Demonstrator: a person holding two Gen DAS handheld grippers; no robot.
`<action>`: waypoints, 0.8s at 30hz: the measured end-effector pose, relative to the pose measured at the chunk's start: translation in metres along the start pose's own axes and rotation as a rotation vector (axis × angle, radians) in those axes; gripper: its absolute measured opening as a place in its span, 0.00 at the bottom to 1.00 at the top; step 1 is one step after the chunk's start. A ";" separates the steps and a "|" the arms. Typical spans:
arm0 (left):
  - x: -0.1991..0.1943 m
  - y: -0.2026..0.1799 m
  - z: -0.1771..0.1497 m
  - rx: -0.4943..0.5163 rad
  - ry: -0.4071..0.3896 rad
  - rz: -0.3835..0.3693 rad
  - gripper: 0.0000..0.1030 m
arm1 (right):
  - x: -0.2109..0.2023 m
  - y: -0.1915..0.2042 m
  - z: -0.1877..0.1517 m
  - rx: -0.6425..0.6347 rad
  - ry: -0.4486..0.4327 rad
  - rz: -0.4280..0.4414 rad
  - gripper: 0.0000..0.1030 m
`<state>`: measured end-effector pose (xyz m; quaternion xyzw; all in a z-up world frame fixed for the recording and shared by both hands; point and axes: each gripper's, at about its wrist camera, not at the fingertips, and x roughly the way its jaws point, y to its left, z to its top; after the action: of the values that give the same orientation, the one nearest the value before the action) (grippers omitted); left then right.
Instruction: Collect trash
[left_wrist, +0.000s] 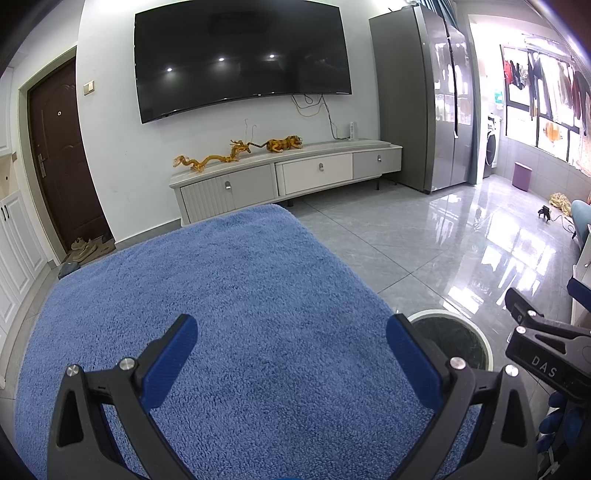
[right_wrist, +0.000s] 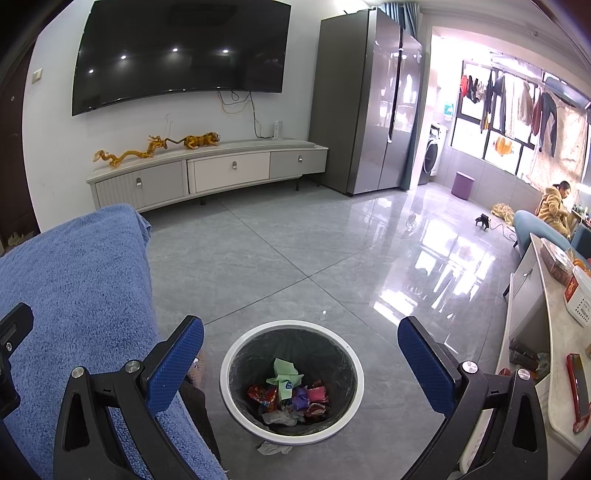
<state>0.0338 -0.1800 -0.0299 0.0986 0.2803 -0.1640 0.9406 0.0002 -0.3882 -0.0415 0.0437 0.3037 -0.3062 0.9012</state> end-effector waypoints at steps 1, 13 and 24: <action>0.000 0.000 0.000 0.000 0.000 0.000 1.00 | 0.000 0.000 0.000 0.000 0.000 0.000 1.00; 0.000 -0.001 -0.002 0.000 -0.002 -0.001 1.00 | 0.003 0.000 -0.002 0.000 0.001 -0.003 1.00; 0.001 -0.001 -0.003 -0.003 0.002 -0.007 1.00 | 0.002 -0.002 -0.001 0.005 0.001 -0.006 1.00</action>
<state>0.0329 -0.1801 -0.0333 0.0963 0.2818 -0.1667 0.9400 -0.0002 -0.3911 -0.0433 0.0451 0.3037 -0.3098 0.8999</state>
